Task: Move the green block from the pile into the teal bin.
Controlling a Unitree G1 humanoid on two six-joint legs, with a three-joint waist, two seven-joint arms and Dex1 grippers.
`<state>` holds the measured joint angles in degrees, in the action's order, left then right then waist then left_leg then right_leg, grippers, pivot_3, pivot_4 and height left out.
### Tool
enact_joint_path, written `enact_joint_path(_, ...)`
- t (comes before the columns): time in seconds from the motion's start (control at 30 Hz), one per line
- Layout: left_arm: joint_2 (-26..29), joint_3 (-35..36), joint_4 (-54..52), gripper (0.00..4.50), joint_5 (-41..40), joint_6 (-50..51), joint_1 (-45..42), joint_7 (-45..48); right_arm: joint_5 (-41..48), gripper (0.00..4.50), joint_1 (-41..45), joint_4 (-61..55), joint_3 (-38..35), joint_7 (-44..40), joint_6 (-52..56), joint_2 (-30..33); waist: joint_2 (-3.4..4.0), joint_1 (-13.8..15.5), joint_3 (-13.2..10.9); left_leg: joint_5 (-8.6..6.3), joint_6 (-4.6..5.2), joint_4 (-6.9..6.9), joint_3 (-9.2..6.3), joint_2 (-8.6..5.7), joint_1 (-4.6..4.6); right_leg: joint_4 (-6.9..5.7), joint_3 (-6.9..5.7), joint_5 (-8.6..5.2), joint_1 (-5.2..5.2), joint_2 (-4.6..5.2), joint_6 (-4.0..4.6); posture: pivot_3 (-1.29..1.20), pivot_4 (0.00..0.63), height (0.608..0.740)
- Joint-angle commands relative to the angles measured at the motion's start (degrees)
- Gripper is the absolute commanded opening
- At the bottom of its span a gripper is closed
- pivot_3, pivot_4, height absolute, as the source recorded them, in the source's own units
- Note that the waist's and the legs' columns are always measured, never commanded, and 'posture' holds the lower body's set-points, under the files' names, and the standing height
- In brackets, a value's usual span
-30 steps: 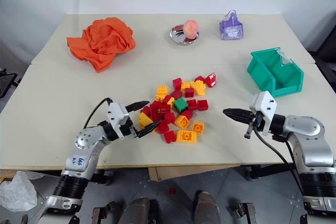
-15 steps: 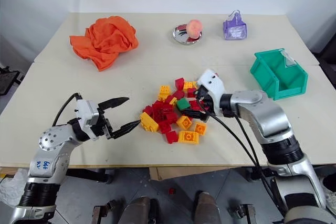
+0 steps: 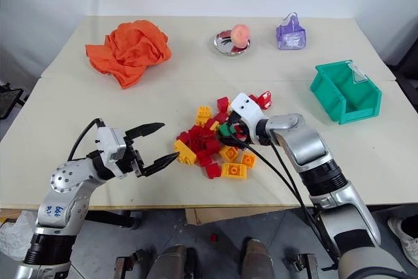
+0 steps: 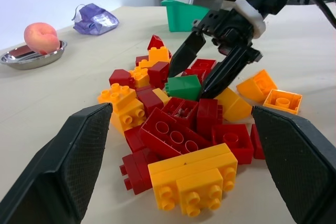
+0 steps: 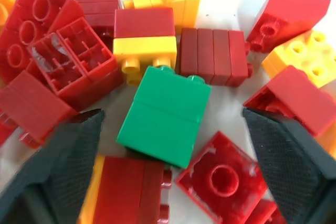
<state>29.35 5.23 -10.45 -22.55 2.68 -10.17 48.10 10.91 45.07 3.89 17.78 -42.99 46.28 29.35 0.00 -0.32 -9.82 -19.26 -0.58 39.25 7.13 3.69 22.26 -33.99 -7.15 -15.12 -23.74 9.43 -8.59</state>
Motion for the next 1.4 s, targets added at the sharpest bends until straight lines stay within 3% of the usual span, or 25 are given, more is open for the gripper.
enact_joint_path(0.03,-0.15,0.09,-1.54,4.5,-0.35,-0.18,-0.06,-0.39,-1.51,2.79,0.66,-0.69,0.93,-1.01,-2.56,-0.62,0.0,-0.08,0.0,0.0,0.0,0.0,0.0,0.0,0.0,0.0,0.0,0.0,0.0,0.0,0.0,0.0,0.15,0.74)
enact_joint_path(0.2,-0.58,-0.47,-1.5,4.5,-0.34,-0.27,-0.08,-0.29,-3.19,1.45,-0.07,-0.73,0.44,-1.83,-5.4,0.32,0.0,-0.09,0.0,0.0,0.0,-0.01,0.0,0.0,0.0,0.0,0.0,0.0,0.0,0.0,0.0,0.0,0.15,0.74)
enact_joint_path(0.33,-1.4,-1.41,-1.01,4.5,-0.25,-0.57,-0.8,0.01,-0.73,1.46,-1.83,-2.58,-3.85,-4.0,-8.75,1.51,0.0,0.09,0.0,0.0,0.0,-0.01,0.0,0.0,0.0,0.01,0.0,0.0,0.0,0.0,0.0,0.0,0.15,0.74)
enact_joint_path(0.47,-3.21,-3.17,0.31,4.5,0.22,-1.24,-2.59,0.21,4.95,1.46,-8.5,-6.02,-15.97,-6.2,-18.53,4.04,0.0,0.34,0.0,0.0,0.0,-0.02,-0.03,-0.01,0.03,0.06,-0.05,0.0,0.02,0.0,0.0,0.0,0.15,0.74)
enact_joint_path(0.57,-4.82,-4.16,1.27,4.5,0.45,-1.63,-4.0,-0.12,6.1,1.46,-11.97,-5.23,-24.15,-4.64,-25.03,6.07,-0.01,0.58,-0.01,0.0,0.0,-0.02,-0.03,-0.03,0.02,0.11,-0.05,0.01,0.07,0.0,-0.01,0.0,0.15,0.74)
enact_joint_path(0.7,-9.82,-6.15,3.85,4.5,3.25,-5.75,-8.35,-3.18,4.75,1.46,-12.46,4.03,-39.0,5.45,-31.19,11.19,-0.01,0.51,-0.01,0.01,0.01,-0.02,0.0,-0.03,0.01,0.12,-0.04,0.02,0.07,0.0,-0.03,0.0,0.15,0.74)
enact_joint_path(0.83,-13.19,-7.32,5.24,4.5,3.96,-5.52,-11.83,-5.22,-2.92,1.46,-12.08,13.71,-37.94,10.56,-37.29,17.08,0.0,0.16,0.0,0.01,0.01,-0.04,0.0,-0.03,-0.03,0.14,-0.03,0.02,0.09,0.0,-0.03,0.0,0.15,0.74)
enact_joint_path(0.97,-14.75,-9.11,8.83,4.5,3.88,-4.54,-14.34,-3.71,-8.47,1.46,-5.38,30.79,-35.36,16.62,-43.9,19.77,0.01,-1.17,0.0,0.02,0.01,-0.12,0.15,-0.04,-0.16,0.13,0.11,0.01,0.1,0.0,-0.03,0.0,0.15,0.74)
enact_joint_path(1.1,-14.37,-9.48,9.51,4.5,3.42,-3.36,-14.82,-2.74,-7.19,1.46,1.34,45.22,-34.27,12.12,-47.83,19.19,0.04,-1.63,-0.02,0.04,0.01,-0.17,0.17,-0.03,-0.17,0.14,0.13,0.01,0.08,-0.01,-0.03,0.0,0.15,0.74)
enact_joint_path(1.27,-13.34,-8.27,8.57,4.5,2.93,-2.19,-13.26,-3.19,-6.87,3.19,5.66,53.81,-34.04,11.21,-53.45,19.06,0.05,-1.24,-0.02,0.04,0.01,-0.15,0.16,-0.04,-0.14,0.17,0.13,0.03,0.09,0.0,-0.05,0.0,0.15,0.74)
enact_joint_path(1.4,-11.64,-6.57,6.88,4.5,2.35,-0.4,-10.87,-3.96,-4.71,4.44,5.74,53.97,-34.83,6.16,-57.58,18.7,0.05,-1.22,-0.03,0.04,0.01,-0.12,0.12,-0.03,-0.14,0.15,0.12,0.03,0.1,0.0,-0.06,0.0,0.15,0.74)
